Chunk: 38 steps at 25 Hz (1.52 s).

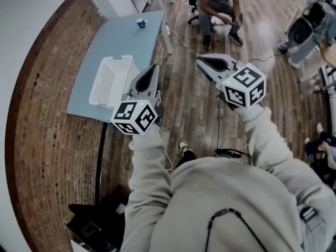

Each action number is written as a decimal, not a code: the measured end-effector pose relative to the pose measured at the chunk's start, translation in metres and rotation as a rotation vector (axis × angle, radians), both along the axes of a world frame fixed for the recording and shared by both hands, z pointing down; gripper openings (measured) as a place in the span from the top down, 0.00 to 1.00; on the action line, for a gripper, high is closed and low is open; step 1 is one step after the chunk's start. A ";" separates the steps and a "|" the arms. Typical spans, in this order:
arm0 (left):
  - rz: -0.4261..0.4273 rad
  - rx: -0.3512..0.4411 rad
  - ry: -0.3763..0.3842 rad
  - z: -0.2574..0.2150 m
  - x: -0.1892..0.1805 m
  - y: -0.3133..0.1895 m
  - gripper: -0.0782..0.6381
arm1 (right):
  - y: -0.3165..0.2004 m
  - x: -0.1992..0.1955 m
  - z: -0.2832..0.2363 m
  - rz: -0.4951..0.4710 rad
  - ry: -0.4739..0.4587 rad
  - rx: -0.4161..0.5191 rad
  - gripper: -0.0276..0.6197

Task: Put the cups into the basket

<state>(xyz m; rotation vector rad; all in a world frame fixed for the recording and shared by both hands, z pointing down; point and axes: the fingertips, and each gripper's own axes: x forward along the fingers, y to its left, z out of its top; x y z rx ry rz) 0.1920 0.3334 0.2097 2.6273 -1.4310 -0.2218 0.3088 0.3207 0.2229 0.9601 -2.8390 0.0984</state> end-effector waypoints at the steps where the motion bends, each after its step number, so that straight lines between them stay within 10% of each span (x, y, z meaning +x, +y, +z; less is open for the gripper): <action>1: -0.004 -0.002 0.006 -0.001 -0.007 -0.009 0.90 | -0.009 -0.005 0.000 -0.001 0.003 -0.002 0.94; 18: 0.011 -0.042 -0.004 0.009 -0.120 -0.149 0.90 | -0.163 -0.123 0.006 0.008 0.007 -0.039 0.94; 38: 0.080 -0.029 -0.004 0.032 -0.113 -0.309 0.90 | -0.326 -0.144 0.012 0.028 0.000 0.009 0.94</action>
